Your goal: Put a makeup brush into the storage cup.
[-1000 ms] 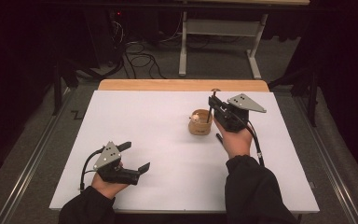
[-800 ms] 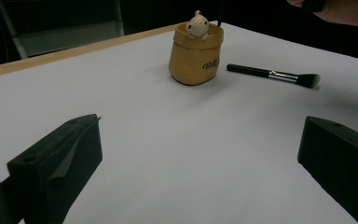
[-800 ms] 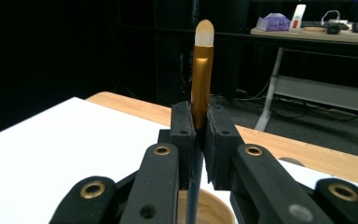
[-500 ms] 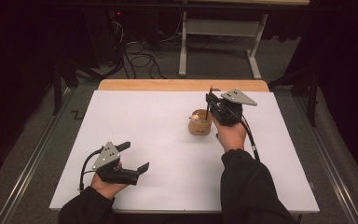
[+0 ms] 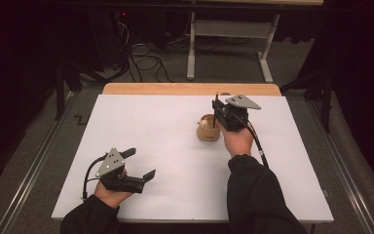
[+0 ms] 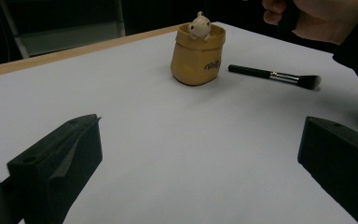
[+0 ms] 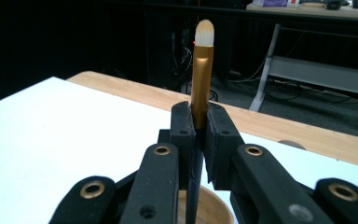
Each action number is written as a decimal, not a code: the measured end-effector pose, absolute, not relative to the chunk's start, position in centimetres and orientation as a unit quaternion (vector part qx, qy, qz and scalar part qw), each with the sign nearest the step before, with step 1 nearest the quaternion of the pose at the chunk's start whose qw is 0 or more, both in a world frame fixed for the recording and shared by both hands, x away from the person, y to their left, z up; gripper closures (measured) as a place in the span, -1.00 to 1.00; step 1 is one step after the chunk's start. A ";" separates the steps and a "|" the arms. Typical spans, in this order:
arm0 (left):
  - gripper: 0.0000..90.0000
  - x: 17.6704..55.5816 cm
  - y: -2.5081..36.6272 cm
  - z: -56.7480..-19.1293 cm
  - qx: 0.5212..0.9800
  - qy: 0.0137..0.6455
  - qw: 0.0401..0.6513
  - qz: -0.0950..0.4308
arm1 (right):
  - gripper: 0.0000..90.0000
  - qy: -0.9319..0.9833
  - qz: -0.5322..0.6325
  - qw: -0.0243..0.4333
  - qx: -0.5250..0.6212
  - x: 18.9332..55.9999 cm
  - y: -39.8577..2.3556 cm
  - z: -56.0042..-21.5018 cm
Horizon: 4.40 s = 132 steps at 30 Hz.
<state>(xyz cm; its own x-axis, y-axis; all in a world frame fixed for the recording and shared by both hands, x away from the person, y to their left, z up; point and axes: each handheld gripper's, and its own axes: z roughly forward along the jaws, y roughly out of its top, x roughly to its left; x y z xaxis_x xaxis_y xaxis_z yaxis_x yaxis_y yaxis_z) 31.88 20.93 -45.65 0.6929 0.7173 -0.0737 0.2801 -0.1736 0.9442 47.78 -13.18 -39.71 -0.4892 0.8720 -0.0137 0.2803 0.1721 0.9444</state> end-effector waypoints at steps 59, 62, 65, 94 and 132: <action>-0.99 31.8 20.8 -45.7 0.743 0.336 0.544 0.199 | -0.25 0.717 0.502 0.262 0.407 47.7 -12.2 -40.5; -0.99 31.8 20.8 -45.7 0.743 0.336 0.544 0.199 | -0.33 0.720 0.502 0.259 0.403 47.2 -12.2 -40.3; -0.99 31.9 20.8 -45.7 0.742 0.338 0.545 0.194 | -0.41 0.722 0.500 0.255 0.405 46.7 -12.1 -40.2; -0.99 32.2 21.2 -45.8 0.735 0.353 0.546 0.192 | -0.75 0.713 0.528 0.237 0.396 41.0 -15.3 -41.4; -0.99 32.4 21.3 -45.9 0.733 0.360 0.546 0.189 | -0.99 0.716 0.521 0.263 0.384 35.2 -22.3 -42.8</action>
<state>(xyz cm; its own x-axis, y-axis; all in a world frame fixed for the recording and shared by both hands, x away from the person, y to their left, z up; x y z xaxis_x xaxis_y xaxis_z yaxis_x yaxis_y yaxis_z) 32.36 21.28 -45.92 0.6699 0.7334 -0.1157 0.3206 -0.1452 0.9360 35.23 -22.30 -42.84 -0.5679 0.8228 0.0238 0.2756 0.1628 0.9474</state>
